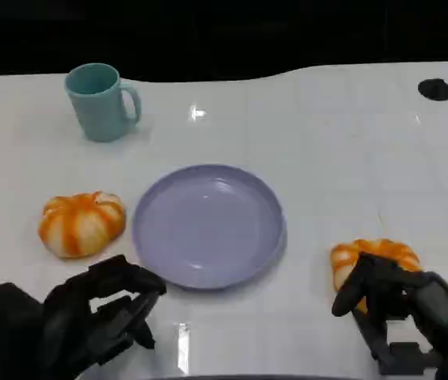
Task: Grasp the bread from the table and place it into the plate.
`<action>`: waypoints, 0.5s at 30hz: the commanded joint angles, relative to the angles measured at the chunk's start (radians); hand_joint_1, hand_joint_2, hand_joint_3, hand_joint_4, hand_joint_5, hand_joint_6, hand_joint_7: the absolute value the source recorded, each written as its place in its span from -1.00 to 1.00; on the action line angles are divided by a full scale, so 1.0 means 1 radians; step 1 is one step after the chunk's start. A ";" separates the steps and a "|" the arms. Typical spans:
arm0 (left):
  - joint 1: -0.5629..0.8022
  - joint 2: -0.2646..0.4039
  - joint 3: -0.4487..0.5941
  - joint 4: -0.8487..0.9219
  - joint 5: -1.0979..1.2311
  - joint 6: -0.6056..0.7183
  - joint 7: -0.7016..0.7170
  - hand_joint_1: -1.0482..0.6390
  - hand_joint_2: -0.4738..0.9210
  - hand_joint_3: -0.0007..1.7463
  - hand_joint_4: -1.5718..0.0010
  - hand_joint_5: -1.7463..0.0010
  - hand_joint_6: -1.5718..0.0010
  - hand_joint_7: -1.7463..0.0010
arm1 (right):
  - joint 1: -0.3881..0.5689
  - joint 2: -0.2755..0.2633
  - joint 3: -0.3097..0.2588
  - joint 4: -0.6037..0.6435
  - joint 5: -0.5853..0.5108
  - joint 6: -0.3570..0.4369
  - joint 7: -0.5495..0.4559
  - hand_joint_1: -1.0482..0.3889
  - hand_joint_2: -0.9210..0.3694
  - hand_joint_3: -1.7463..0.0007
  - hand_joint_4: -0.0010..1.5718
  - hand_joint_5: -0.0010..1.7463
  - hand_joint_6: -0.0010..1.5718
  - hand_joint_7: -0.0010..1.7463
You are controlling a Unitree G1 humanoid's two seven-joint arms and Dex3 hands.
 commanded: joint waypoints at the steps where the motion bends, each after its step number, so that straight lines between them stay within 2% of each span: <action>1: 0.002 0.019 0.005 -0.005 0.008 -0.012 0.001 -0.30 1.00 -0.55 0.15 -0.92 0.08 -0.36 | -0.008 -0.004 -0.007 -0.001 0.003 -0.017 -0.003 0.22 -0.40 -0.35 0.16 1.00 -0.12 0.83; 15: 0.002 0.013 0.008 0.000 -0.002 -0.016 -0.001 -0.31 1.00 -0.55 0.12 -0.90 0.04 -0.35 | 0.000 0.000 -0.009 -0.018 0.006 0.010 -0.003 0.20 -0.42 -0.34 0.17 1.00 -0.11 0.83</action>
